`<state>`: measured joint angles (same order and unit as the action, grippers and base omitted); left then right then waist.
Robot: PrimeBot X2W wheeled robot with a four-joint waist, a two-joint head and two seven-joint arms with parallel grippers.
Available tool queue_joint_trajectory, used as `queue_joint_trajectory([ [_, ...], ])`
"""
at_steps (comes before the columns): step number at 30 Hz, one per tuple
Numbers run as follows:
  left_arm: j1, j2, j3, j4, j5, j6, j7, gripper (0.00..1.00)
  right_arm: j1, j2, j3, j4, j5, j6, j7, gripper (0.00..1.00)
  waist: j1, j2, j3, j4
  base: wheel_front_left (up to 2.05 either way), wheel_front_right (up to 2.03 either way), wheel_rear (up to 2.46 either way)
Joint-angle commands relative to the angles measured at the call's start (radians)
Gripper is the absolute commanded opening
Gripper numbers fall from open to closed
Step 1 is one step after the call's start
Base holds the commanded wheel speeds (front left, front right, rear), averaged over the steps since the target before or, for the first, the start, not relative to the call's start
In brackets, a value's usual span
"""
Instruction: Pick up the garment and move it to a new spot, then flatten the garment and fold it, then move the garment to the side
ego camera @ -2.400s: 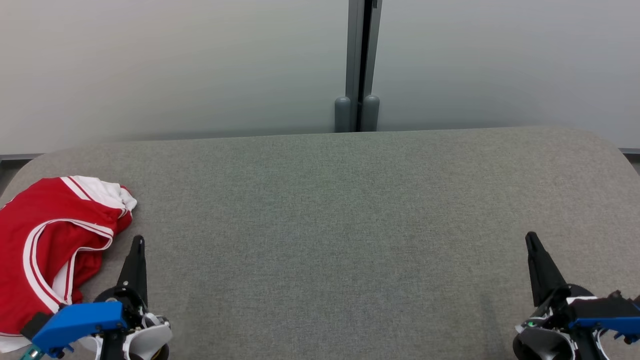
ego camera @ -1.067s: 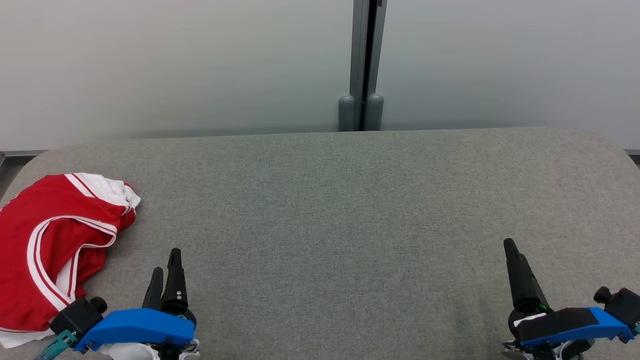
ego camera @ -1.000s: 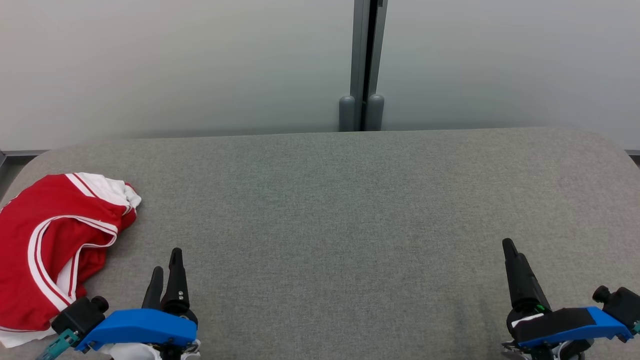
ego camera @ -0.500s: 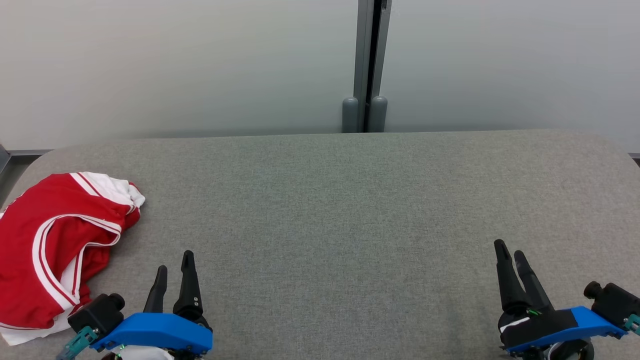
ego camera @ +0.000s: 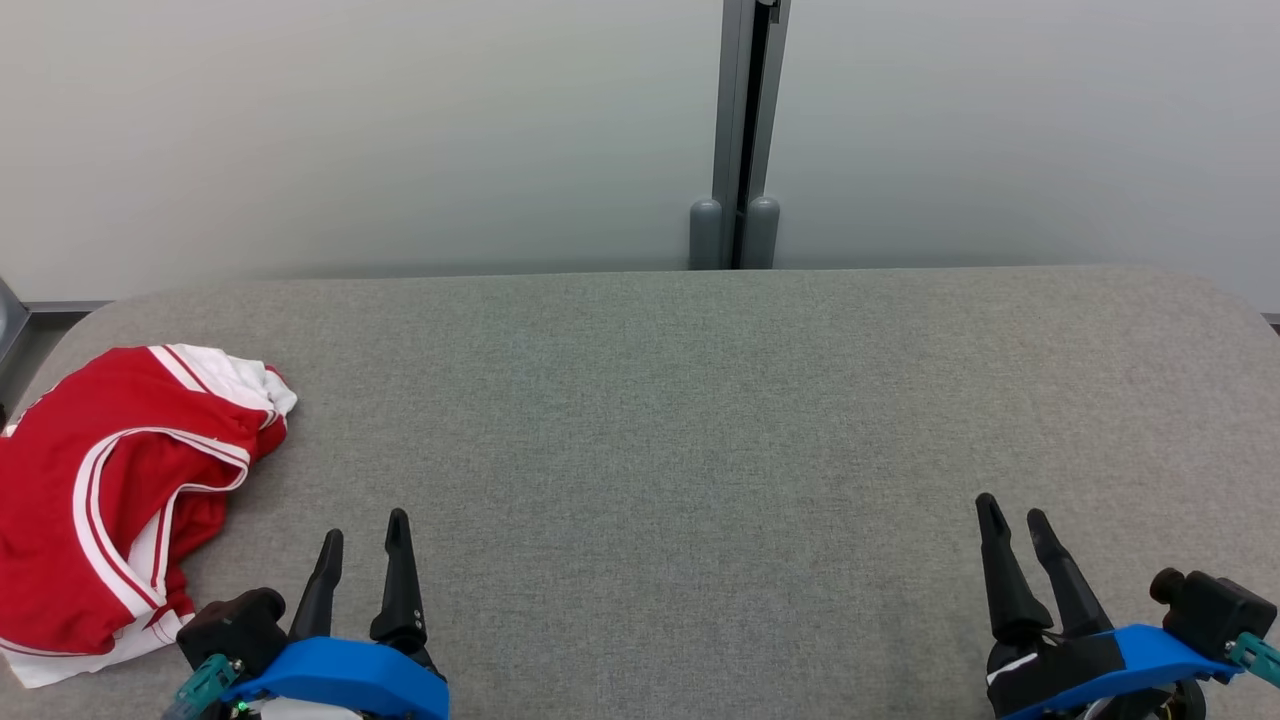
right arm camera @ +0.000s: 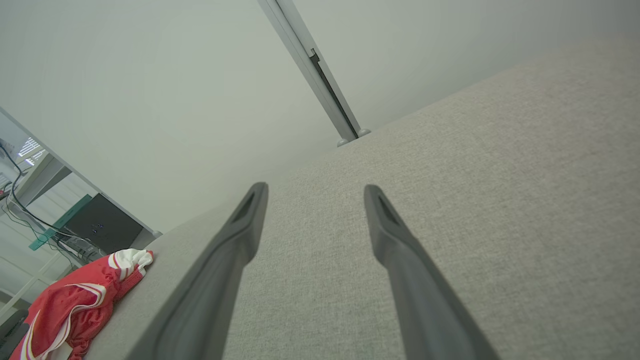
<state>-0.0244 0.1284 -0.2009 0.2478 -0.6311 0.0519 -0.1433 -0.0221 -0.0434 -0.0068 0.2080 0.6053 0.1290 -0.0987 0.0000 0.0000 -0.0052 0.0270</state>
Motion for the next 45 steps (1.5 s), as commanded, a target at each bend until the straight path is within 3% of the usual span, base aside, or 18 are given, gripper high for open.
queue_joint_trajectory([
  [1,-0.003,0.013,-0.008,-0.008,0.033,0.003,-0.011,1.00,0.001,-0.008,0.003,-0.011,-0.025,0.002,-0.010,1.00,0.0000,0.0000,-0.001,0.001,0.00,0.00,0.00],
  [19,0.013,0.029,-0.065,0.000,0.172,0.030,-0.054,1.00,0.015,-0.009,-0.012,0.005,-0.175,0.002,-0.026,1.00,0.0000,0.0000,-0.008,0.015,0.00,0.00,0.00],
  [45,0.041,0.030,-0.107,-0.014,0.272,0.062,-0.091,1.00,0.024,-0.010,-0.001,0.023,-0.313,0.003,-0.067,1.00,0.0000,0.0000,-0.007,0.030,0.00,0.00,0.00],
])
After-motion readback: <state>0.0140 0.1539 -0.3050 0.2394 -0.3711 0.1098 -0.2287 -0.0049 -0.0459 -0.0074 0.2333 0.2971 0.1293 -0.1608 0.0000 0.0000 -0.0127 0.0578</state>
